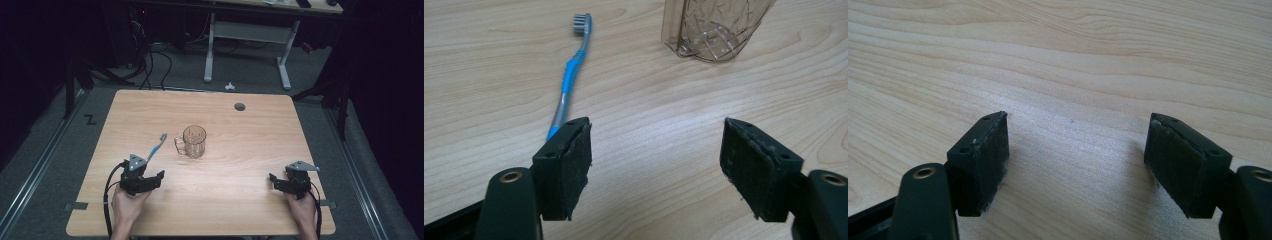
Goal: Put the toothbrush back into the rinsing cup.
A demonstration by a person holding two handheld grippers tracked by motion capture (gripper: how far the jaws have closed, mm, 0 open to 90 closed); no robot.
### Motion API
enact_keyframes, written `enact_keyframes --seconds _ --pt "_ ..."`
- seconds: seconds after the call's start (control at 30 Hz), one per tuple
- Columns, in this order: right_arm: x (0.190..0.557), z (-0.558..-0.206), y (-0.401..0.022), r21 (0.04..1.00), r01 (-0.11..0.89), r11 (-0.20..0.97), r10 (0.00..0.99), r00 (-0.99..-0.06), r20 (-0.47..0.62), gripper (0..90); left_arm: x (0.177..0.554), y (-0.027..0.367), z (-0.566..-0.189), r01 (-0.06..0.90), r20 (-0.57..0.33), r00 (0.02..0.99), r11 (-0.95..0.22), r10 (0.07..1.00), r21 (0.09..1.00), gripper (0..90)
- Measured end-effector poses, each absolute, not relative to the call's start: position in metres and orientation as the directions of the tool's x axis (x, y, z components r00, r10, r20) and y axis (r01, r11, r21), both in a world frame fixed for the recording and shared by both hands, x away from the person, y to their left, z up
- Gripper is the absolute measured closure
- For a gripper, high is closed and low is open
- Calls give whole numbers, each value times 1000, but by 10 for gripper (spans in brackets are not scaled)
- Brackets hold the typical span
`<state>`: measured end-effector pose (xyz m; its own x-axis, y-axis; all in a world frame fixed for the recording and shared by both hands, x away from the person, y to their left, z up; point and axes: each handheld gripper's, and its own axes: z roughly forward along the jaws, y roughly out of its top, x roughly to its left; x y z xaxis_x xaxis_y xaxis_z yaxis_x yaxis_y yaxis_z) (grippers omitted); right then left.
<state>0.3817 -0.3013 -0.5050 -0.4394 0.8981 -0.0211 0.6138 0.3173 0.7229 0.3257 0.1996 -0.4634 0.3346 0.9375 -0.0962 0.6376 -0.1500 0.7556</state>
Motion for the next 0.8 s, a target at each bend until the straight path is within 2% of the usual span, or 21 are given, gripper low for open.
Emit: enact_keyframes --seconds 0.27,0.57,0.7,0.8 --pt "382 -505 -301 723 613 318 898 -440 -22 261 329 213 -457 656 -62 319 -173 946 735 348" --pt "382 -505 -301 723 614 318 898 -440 -21 261 337 221 -453 675 -46 316 -190 948 713 369" --pt "382 -505 -301 723 614 318 898 -440 -21 261 340 223 -451 659 -22 337 -220 941 719 444" --pt "382 -505 -301 723 614 318 898 -440 -21 261 344 223 -451 664 -12 346 -236 938 709 448"
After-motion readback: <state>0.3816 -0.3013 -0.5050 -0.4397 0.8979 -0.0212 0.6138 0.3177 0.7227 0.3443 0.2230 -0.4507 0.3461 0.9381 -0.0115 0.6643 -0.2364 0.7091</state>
